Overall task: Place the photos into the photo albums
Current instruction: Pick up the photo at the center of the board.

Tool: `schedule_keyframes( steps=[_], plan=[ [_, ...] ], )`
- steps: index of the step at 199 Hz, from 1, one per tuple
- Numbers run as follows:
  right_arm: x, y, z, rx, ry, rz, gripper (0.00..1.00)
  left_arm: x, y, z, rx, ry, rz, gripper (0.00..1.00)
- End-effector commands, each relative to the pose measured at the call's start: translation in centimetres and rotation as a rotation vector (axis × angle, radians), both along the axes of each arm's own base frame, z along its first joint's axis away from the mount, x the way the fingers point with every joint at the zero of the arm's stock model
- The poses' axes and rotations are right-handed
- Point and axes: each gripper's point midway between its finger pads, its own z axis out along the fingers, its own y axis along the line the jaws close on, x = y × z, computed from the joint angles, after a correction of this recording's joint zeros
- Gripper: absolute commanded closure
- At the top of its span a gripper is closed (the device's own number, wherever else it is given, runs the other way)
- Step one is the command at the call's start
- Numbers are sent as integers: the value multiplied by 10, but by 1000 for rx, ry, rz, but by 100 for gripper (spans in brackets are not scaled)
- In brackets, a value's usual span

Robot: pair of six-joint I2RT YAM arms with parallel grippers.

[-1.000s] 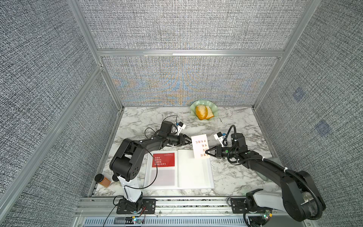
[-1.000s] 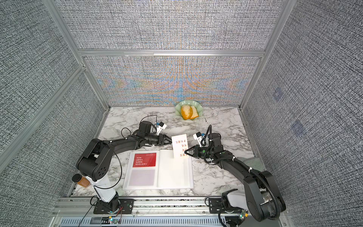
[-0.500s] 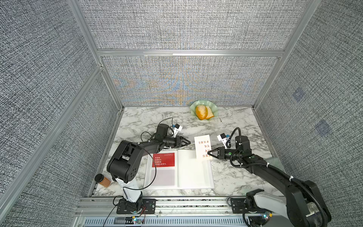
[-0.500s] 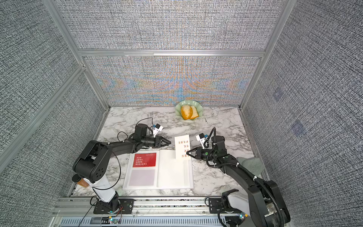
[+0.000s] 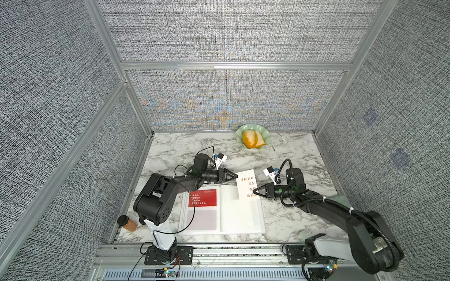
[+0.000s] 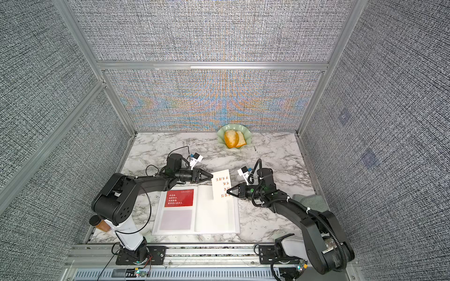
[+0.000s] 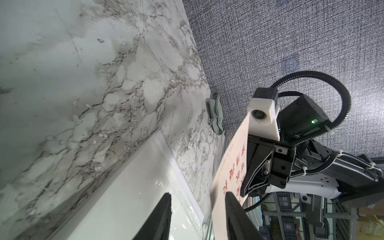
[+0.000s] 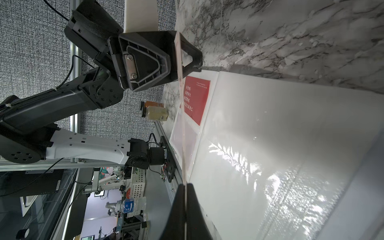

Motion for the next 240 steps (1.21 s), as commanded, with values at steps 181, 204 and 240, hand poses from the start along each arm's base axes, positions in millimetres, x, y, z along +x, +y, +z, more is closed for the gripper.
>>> schedule_keyframes(
  steps=[181, 204, 240],
  plan=[
    [2, 16, -1, 17, -6, 76, 87, -8, -15, 14, -55, -26, -57, 100],
    [7, 15, 1, 7, -9, 52, 68, 0, -7, 18, -74, -3, 10, 100],
    [18, 8, -7, -45, 23, -39, 63, 13, 16, 27, -153, 56, 168, 100]
  ],
)
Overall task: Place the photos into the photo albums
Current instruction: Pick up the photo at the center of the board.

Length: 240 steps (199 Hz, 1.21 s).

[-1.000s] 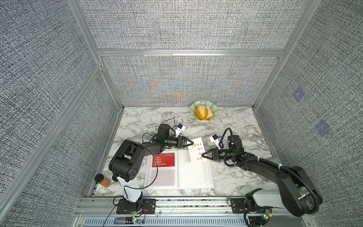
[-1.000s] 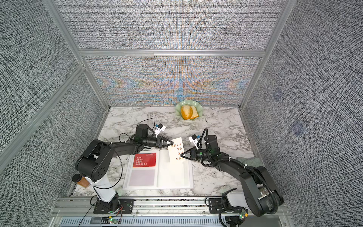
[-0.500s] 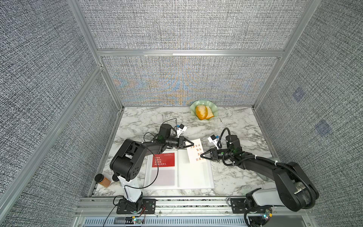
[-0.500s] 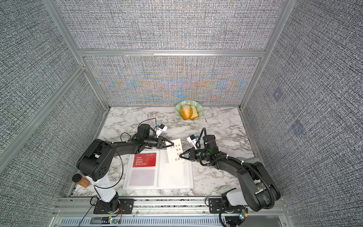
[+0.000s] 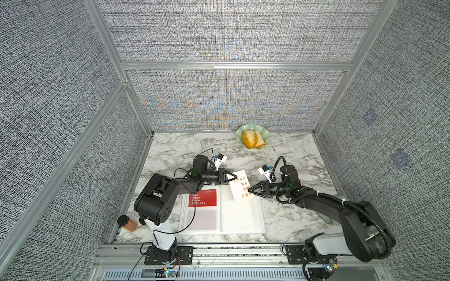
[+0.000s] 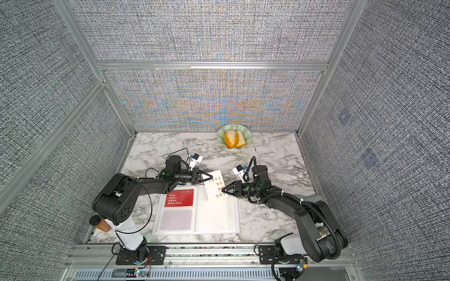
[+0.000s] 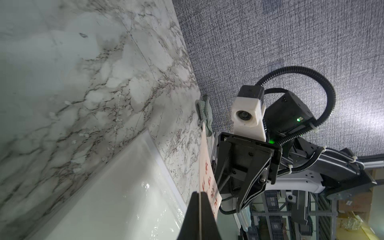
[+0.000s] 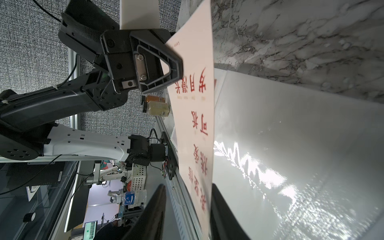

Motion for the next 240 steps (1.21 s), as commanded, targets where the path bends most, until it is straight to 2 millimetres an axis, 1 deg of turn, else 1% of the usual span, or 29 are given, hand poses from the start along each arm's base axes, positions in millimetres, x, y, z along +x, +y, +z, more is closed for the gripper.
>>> schedule_keyframes(
  steps=[1, 19, 37, 59, 83, 96, 131, 145, 169, 188, 203, 226, 240],
  plan=[
    [8, -4, -5, -35, 20, -67, 63, 15, 11, 24, -91, -2, 117, 100],
    [14, -7, -7, -46, 33, -126, 63, 20, 23, 26, -115, 22, 208, 100],
    [18, -6, -6, -36, 37, -180, 63, 26, 37, 18, -100, 70, 322, 100],
    [20, -1, -9, -34, 52, -226, 62, 28, 49, 21, -114, 51, 409, 100],
    [23, 4, -4, -5, 37, -261, 62, 30, 61, 21, -108, 58, 499, 100],
    [24, 12, 3, 22, 23, -261, 63, 31, 68, 22, -109, 58, 546, 100],
    [28, 32, 11, 60, 24, -266, 62, 31, 83, 21, -102, 72, 640, 100],
    [31, 40, 20, 107, 22, -260, 63, 30, 90, 22, -106, 73, 682, 100],
    [38, 49, 22, 138, 36, -257, 62, 31, 99, 26, -98, 65, 733, 100],
    [43, 58, 25, 152, 39, -249, 63, 32, 104, 31, -90, 54, 762, 100],
    [47, 66, 31, 181, 37, -240, 63, 32, 107, 33, -82, 43, 776, 100],
    [54, 78, 36, 212, 48, -230, 63, 33, 107, 36, -78, 38, 777, 100],
    [57, 87, 42, 242, 52, -217, 63, 33, 106, 36, -81, 38, 775, 100]
  ],
)
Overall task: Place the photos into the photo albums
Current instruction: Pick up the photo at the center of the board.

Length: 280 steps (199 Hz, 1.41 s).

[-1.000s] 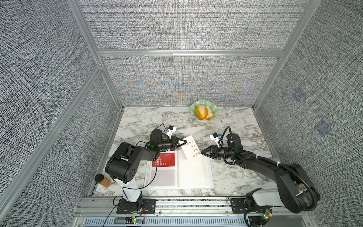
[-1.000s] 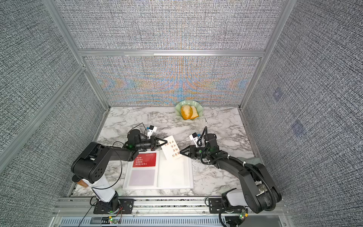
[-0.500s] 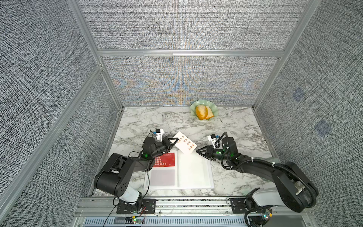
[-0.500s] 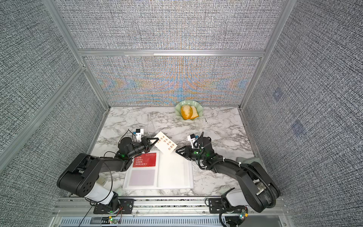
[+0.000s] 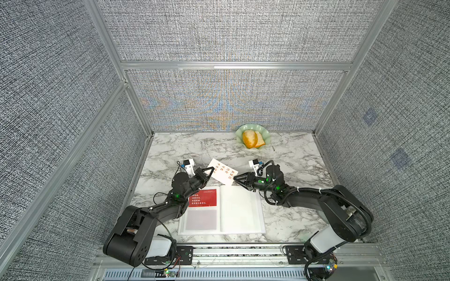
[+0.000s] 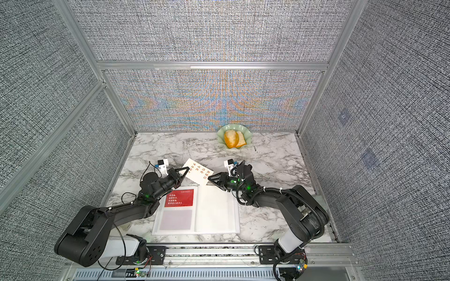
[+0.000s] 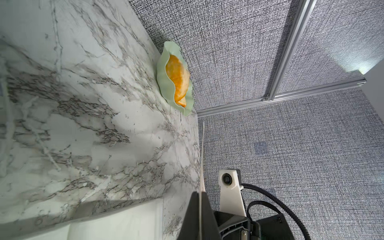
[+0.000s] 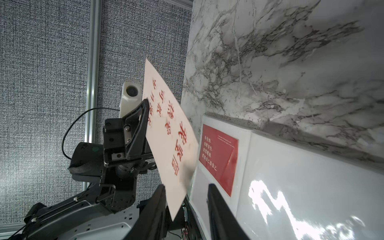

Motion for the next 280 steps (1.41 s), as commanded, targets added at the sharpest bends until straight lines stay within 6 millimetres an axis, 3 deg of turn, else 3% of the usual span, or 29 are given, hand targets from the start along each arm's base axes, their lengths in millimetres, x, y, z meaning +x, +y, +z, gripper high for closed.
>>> schedule_keyframes(
  steps=[1, 48, 192, 202, 220, 233, 247, 280],
  plan=[
    [7, 13, 23, 91, -18, 8, 63, 3, 3, -2, 15, -1, 18, 100],
    [10, 33, 29, 140, 3, 30, 68, 5, 6, -3, 20, 3, 42, 100],
    [18, 38, 31, 160, 27, 14, 100, 1, 15, -9, 63, 47, 78, 100],
    [18, 38, 30, 154, 32, 15, 100, 1, 15, -13, 92, 67, 74, 94],
    [17, 37, 26, 123, 48, 16, 100, 1, 17, -18, 180, 104, 68, 67],
    [14, 35, 21, 90, 58, 20, 100, 1, 21, -19, 245, 119, 73, 58],
    [11, 32, 18, 57, 63, 23, 100, 0, 28, -20, 310, 133, 85, 53],
    [3, 21, 9, -54, 75, 45, 100, -9, 51, -24, 461, 175, 132, 52]
  ],
)
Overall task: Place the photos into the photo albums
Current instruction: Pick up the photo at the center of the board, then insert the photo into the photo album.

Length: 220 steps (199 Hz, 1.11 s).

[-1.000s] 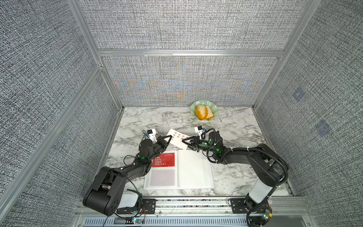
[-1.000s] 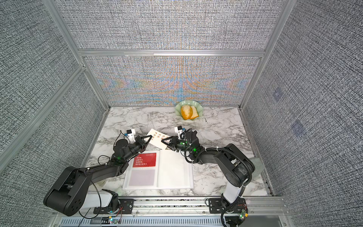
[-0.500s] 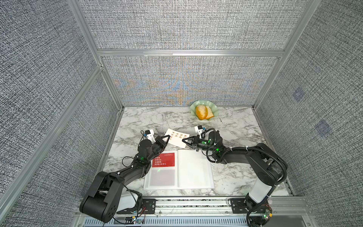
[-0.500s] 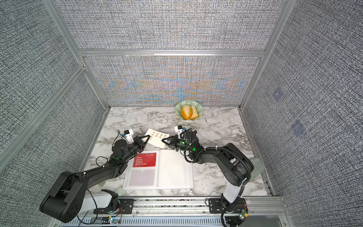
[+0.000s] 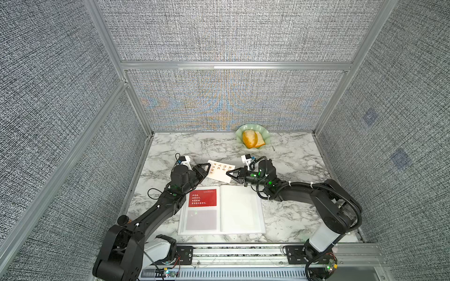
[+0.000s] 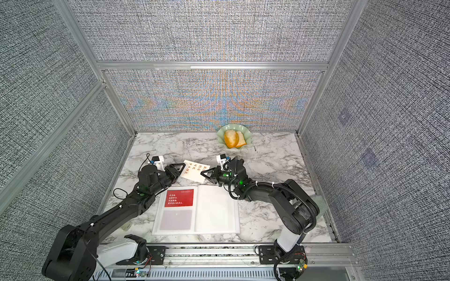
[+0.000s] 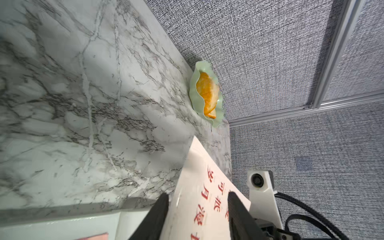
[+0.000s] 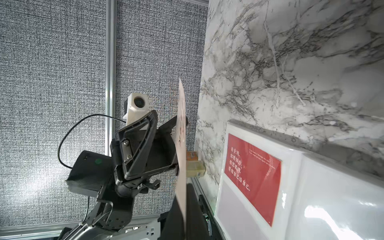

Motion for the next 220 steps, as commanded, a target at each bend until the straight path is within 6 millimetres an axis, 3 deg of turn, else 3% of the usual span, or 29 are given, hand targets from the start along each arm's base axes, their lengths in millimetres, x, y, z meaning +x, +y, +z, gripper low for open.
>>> schedule_keyframes(
  steps=[1, 55, 110, 167, 171, 220],
  plan=[
    [-8, -7, -15, -106, 23, 31, 100, -14, 21, -29, 187, 102, 25, 52],
    [-48, -22, -32, -327, 49, 177, 100, -51, 54, -66, 410, 290, 38, 55],
    [-103, -35, -49, -507, 99, 295, 100, -95, 70, -102, 423, 432, 57, 62],
    [-135, -40, -66, -663, 154, 306, 100, -123, 81, -118, 427, 484, 84, 65],
    [-131, -35, -56, -657, 135, 300, 100, -124, 82, -119, 426, 487, 88, 65],
    [-134, -44, -52, -760, 150, 250, 100, -137, 90, -136, 448, 537, 119, 66]
  ],
)
